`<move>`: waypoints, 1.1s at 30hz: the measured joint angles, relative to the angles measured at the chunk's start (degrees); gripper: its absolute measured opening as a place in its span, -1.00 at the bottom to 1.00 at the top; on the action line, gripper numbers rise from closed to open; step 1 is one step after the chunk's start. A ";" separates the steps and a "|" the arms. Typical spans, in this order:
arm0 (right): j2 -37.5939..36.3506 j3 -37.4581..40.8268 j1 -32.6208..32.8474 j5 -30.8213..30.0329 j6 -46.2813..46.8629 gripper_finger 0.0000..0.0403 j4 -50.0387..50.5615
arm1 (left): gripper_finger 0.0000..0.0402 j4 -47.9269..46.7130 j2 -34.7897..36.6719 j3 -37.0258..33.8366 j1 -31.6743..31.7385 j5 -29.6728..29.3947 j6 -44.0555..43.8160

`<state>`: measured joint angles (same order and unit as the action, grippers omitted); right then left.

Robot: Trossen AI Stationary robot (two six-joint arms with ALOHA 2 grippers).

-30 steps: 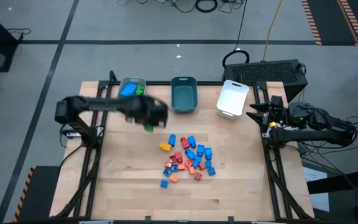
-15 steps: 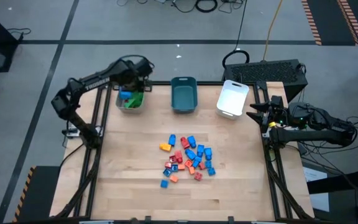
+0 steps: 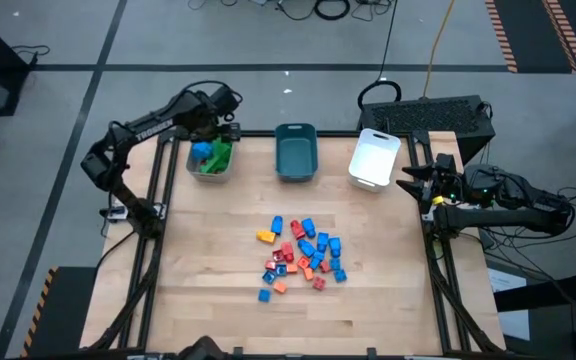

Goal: Sort blocks by size
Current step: Put the blue 1 stud game piece into the blue bin

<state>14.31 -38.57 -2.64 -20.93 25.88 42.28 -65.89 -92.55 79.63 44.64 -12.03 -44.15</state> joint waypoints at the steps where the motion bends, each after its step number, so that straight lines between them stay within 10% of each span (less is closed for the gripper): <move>1: 0.00 -0.01 -0.01 0.00 -0.04 0.18 0.00 | 0.31 -0.09 0.00 -0.21 -0.42 0.00 -0.15; 9: 0.00 -0.01 0.00 0.00 -0.01 0.18 0.00 | 0.32 6.21 0.00 -0.25 -11.39 15.84 2.92; 18: 0.01 -0.01 -0.01 0.00 0.47 0.18 -0.02 | 0.33 16.40 -3.15 -0.25 -33.58 8.92 11.20; 33: -0.01 0.00 0.00 0.00 0.47 0.18 -0.02 | 0.33 19.97 -14.85 -0.25 -42.81 7.53 13.28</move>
<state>14.31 -38.57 -2.64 -20.93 26.35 42.26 -45.92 -107.40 79.37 1.82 -4.50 -30.87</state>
